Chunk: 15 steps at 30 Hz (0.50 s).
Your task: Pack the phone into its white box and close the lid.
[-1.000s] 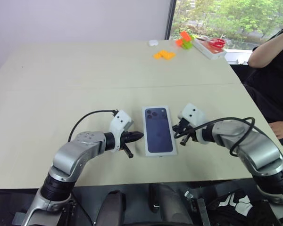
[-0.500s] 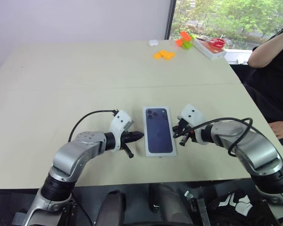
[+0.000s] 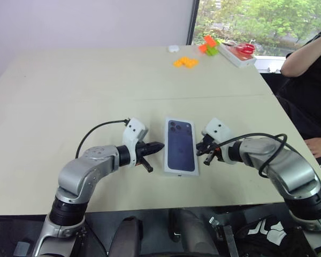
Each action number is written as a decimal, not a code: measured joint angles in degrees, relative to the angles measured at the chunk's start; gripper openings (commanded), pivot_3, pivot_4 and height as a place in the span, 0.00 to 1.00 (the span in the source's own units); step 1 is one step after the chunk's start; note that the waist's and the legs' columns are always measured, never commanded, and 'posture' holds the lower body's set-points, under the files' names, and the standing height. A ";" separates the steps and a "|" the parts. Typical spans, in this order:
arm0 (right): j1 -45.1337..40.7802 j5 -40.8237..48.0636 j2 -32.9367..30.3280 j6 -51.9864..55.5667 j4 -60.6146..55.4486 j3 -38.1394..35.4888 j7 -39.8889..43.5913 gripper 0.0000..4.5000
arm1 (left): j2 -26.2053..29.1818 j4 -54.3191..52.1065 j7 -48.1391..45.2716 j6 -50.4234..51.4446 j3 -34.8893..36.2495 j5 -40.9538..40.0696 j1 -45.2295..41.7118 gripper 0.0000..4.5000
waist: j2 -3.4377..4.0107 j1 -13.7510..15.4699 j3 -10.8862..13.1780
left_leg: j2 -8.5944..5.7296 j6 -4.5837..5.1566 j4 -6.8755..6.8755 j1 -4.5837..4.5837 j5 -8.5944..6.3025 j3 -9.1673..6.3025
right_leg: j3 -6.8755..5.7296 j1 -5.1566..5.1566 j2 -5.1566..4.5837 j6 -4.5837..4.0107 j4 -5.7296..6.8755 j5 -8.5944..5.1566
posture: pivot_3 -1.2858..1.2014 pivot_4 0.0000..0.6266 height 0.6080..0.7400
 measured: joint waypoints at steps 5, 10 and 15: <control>-0.06 0.02 0.16 0.09 -0.01 0.00 0.02 0.01 | 0.29 0.95 0.18 -0.03 -0.28 0.00 0.01 0.00 | 0.00 0.01 0.00 | 0.00 0.00 0.00 0.00 0.00 0.00 | 0.00 0.00 0.00 0.00 0.00 0.00 | 0.52 0.24 1.00; -0.07 0.02 0.25 0.06 -0.03 0.22 0.05 0.01 | 0.84 2.02 0.46 -0.47 -0.38 0.07 0.09 0.00 | 0.00 -0.02 0.00 | 0.00 0.00 0.00 0.00 0.00 0.00 | 0.00 0.00 0.00 0.00 0.00 0.00 | 0.52 0.24 1.00; -0.07 0.21 0.35 0.00 -0.22 0.39 0.42 0.01 | 0.94 3.16 1.38 -1.32 -0.41 0.25 0.09 0.00 | 0.00 -0.04 0.00 | 0.00 0.00 0.00 0.00 0.00 -0.01 | 0.00 0.00 0.00 0.00 0.00 0.00 | 0.52 0.24 1.00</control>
